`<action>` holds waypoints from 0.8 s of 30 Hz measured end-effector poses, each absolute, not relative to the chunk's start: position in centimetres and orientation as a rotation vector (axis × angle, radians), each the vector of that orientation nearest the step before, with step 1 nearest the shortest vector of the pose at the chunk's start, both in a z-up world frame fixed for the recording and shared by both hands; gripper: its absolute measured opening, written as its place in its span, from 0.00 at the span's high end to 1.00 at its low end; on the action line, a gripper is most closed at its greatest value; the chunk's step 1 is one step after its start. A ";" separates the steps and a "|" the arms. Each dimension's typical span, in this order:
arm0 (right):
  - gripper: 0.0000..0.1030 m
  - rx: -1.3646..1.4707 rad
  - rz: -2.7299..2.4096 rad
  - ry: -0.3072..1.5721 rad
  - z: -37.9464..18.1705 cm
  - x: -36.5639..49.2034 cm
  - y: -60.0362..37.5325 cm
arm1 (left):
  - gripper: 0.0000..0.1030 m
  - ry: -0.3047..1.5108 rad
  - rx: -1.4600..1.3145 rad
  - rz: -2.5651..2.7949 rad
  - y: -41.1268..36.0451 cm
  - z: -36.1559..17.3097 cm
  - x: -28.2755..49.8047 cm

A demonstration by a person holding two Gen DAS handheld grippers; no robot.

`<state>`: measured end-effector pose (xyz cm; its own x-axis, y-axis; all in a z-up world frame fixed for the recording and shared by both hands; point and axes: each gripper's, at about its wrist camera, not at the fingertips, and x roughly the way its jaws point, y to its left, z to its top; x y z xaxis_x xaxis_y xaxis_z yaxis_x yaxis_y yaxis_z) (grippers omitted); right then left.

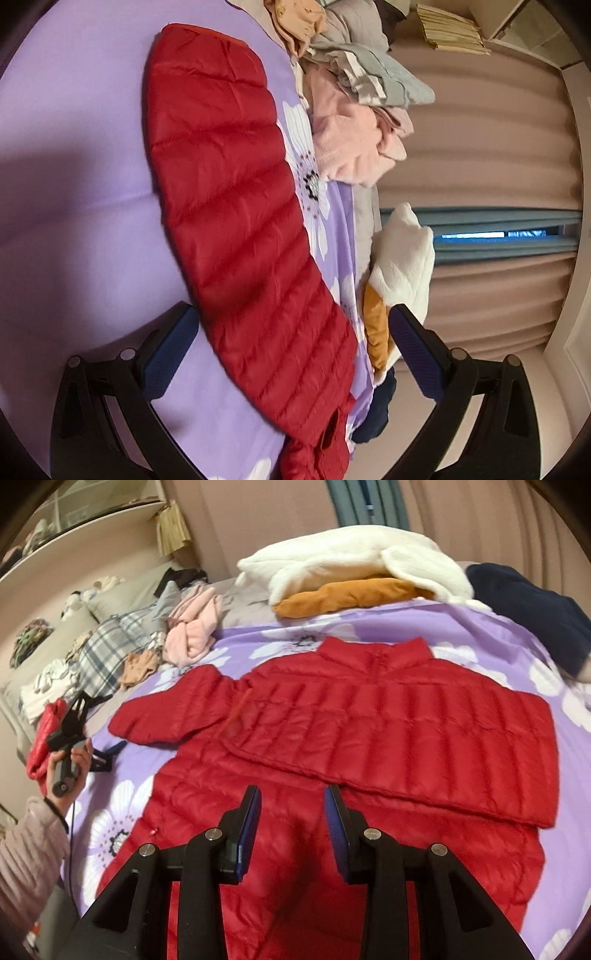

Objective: Fold large clothes
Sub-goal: 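Reach the left tool to the other sleeve cuff and grasp it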

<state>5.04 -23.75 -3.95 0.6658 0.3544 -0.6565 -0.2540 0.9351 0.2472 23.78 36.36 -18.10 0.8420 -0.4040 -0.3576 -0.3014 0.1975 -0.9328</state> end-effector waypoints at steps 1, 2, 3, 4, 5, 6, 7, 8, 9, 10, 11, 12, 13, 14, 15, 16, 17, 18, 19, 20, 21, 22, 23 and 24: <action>0.66 0.143 0.340 0.769 -4.0 4.8 -24.0 | 0.00 0.604 -1.400 -0.071 36.5 -18.2 24.1; 0.66 0.144 0.337 0.770 -4.1 4.8 -24.0 | 0.00 0.595 -1.396 -0.066 36.6 -18.2 24.4; 0.66 0.145 0.334 0.771 -4.2 4.4 -24.2 | 0.00 0.593 -1.389 -0.062 36.7 -18.3 24.8; 0.66 0.145 0.331 0.772 -4.3 4.2 -24.3 | 0.00 0.590 -1.376 -0.057 36.9 -18.3 25.1; 0.66 0.141 0.326 0.775 -4.4 4.1 -24.4 | 0.00 0.591 -1.368 -0.051 37.0 -18.4 25.4; 0.66 0.135 0.320 0.776 -4.4 4.0 -24.4 | 0.00 0.589 -1.366 -0.044 37.1 -18.4 25.6; 0.66 0.128 0.315 0.776 -4.5 3.9 -24.4 | 0.00 0.584 -1.366 -0.032 37.4 -18.4 25.8; 0.66 0.121 0.310 0.776 -4.5 3.7 -24.4 | 0.00 0.577 -1.368 -0.018 37.7 -18.4 26.0; 0.66 0.115 0.304 0.777 -4.5 3.6 -24.4 | 0.00 0.573 -1.373 -0.007 38.0 -18.6 26.1; 0.66 0.112 0.300 0.779 -4.6 3.4 -24.5 | 0.01 0.569 -1.381 0.008 38.2 -18.7 26.0; 0.66 0.115 0.297 0.782 -4.8 3.3 -24.7 | 0.03 0.565 -1.387 0.022 38.5 -18.7 26.2; 0.66 0.119 0.290 0.786 -4.9 3.1 -24.9 | 0.03 0.565 -1.387 0.032 38.6 -18.7 26.4; 0.66 0.124 0.283 0.789 -5.0 3.0 -25.2 | 0.05 0.570 -1.378 0.037 38.6 -18.6 26.5; 0.66 0.127 0.277 0.792 -5.1 2.9 -25.4 | 0.07 0.576 -1.368 0.042 38.5 -18.5 26.7; 0.65 0.130 0.266 0.798 -5.2 2.8 -25.7 | 0.09 0.582 -1.360 0.046 38.4 -18.5 26.9; 0.65 0.137 0.254 0.805 -5.4 2.8 -26.0 | 0.17 0.589 -1.358 0.054 38.4 -18.6 27.0; 0.65 0.142 0.248 0.811 -5.5 2.7 -26.2 | 0.32 0.599 -1.361 0.064 38.4 -18.8 27.1; 0.65 0.147 0.239 0.818 -5.7 2.5 -26.4 | 0.40 0.615 -1.369 0.072 38.5 -19.2 27.2; 0.65 0.149 0.233 0.822 -5.8 2.5 -26.6 | 0.57 0.644 -1.378 0.083 38.5 -19.7 27.3; 0.65 0.148 0.227 0.827 -5.9 2.4 -26.8 | 0.71 0.670 -1.380 0.092 38.5 -20.1 27.5; 0.65 0.147 0.221 0.831 -5.9 2.3 -26.8 | 0.76 0.704 -1.364 0.114 38.4 -20.5 27.6; 0.65 0.146 0.218 0.835 -6.0 2.2 -26.9 | 0.82 0.721 -1.346 0.128 38.4 -20.5 27.6; 0.65 0.145 0.216 0.840 -6.0 2.1 -27.0 | 0.83 0.730 -1.330 0.137 38.3 -20.4 27.7; 0.65 0.142 0.213 0.842 -6.1 2.0 -27.1 | 0.83 0.741 -1.300 0.156 38.2 -19.9 27.6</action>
